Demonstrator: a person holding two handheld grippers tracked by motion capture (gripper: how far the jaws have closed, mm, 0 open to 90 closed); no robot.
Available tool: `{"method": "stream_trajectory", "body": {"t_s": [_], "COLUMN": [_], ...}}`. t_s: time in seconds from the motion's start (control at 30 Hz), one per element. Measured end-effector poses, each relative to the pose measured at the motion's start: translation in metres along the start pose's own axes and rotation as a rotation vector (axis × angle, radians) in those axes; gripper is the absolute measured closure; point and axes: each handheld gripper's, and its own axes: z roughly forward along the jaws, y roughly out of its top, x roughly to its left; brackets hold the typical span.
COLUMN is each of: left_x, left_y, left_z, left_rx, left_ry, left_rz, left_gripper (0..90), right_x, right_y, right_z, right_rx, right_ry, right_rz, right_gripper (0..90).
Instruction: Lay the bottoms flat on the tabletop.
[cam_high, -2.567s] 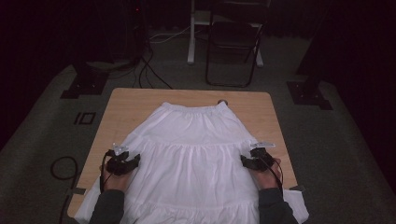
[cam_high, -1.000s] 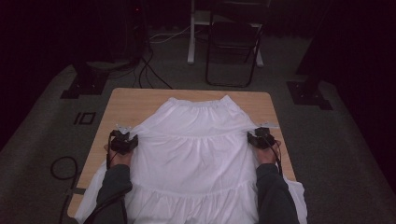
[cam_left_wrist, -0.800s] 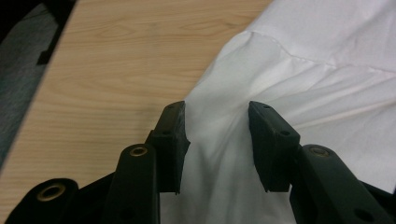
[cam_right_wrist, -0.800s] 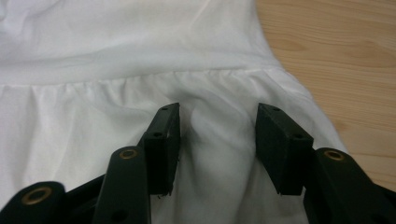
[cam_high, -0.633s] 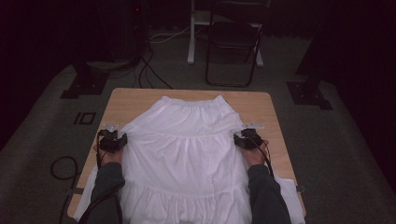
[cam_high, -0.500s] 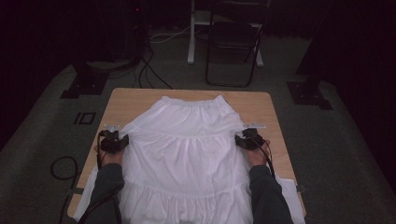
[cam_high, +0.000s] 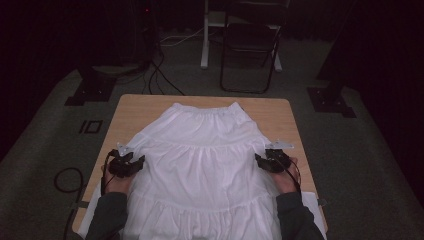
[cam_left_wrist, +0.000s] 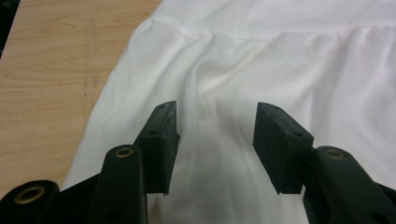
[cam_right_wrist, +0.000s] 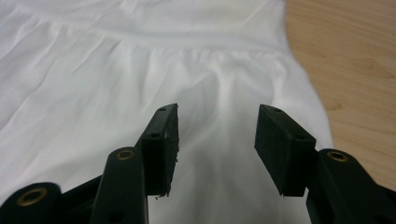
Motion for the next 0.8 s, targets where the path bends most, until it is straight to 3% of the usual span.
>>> {"method": "stream_trajectory", "body": {"t_s": [0.1,0.4,0.57,0.8], "left_x": [-0.001,0.000,0.007,0.012], "left_y": [-0.004,-0.026,-0.040,-0.060], "left_z": [-0.008,-0.034,-0.049,-0.061], "left_rx": [-0.001,0.006,0.015,0.046], "left_ry": [-0.013,-0.022,-0.003,0.012], "left_rz": [0.006,0.005,-0.009,-0.015], "left_gripper": [49.8,49.5,49.4,49.1], "right_x": [0.005,0.005,-0.002,-0.019], "right_y": [-0.008,-0.035,-0.051,-0.077], "right_z": [-0.008,-0.037,-0.058,-0.081], "right_rx": [0.008,-0.009,-0.018,-0.021], "right_ry": [0.004,0.013,-0.006,-0.050], "right_rz": [-0.031,-0.023,-0.023,0.034], "right_gripper": [50.8,56.9,60.3,67.5]}}
